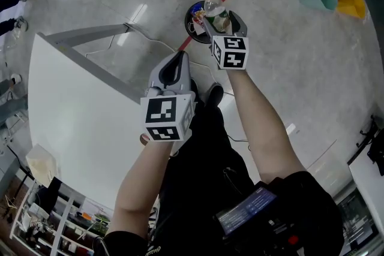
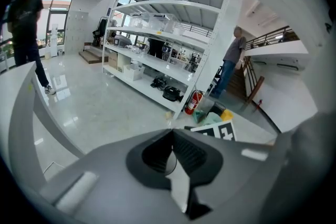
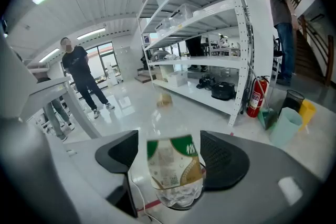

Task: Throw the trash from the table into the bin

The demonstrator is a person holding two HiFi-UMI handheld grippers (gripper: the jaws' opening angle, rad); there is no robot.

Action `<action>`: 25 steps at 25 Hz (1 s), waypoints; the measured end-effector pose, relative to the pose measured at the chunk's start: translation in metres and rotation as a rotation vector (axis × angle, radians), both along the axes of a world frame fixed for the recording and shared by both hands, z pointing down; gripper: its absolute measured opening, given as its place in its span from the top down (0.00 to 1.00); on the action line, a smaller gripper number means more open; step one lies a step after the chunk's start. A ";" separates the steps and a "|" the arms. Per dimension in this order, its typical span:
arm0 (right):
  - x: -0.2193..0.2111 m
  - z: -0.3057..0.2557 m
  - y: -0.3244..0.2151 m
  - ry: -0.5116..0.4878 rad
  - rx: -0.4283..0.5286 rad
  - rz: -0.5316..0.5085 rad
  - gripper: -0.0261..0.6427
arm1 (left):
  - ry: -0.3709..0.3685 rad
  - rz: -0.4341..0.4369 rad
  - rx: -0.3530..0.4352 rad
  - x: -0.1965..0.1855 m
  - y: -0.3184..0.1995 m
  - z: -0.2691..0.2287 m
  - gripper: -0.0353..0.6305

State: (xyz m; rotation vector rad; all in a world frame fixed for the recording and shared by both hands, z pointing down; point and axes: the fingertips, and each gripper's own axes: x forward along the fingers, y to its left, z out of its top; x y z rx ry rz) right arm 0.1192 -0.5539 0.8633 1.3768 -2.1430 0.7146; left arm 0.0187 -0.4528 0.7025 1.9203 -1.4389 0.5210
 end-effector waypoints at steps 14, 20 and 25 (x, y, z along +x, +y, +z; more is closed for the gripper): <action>0.021 -0.088 0.028 -0.106 0.102 0.026 0.36 | 0.036 -0.013 0.073 0.006 0.004 -0.032 0.94; 0.052 -0.205 0.048 -0.127 0.236 0.071 0.47 | 0.031 -0.035 0.163 0.012 0.013 -0.097 0.94; 0.070 -0.315 0.054 -0.162 0.383 0.076 0.52 | -0.001 -0.022 0.294 0.025 0.007 -0.168 0.94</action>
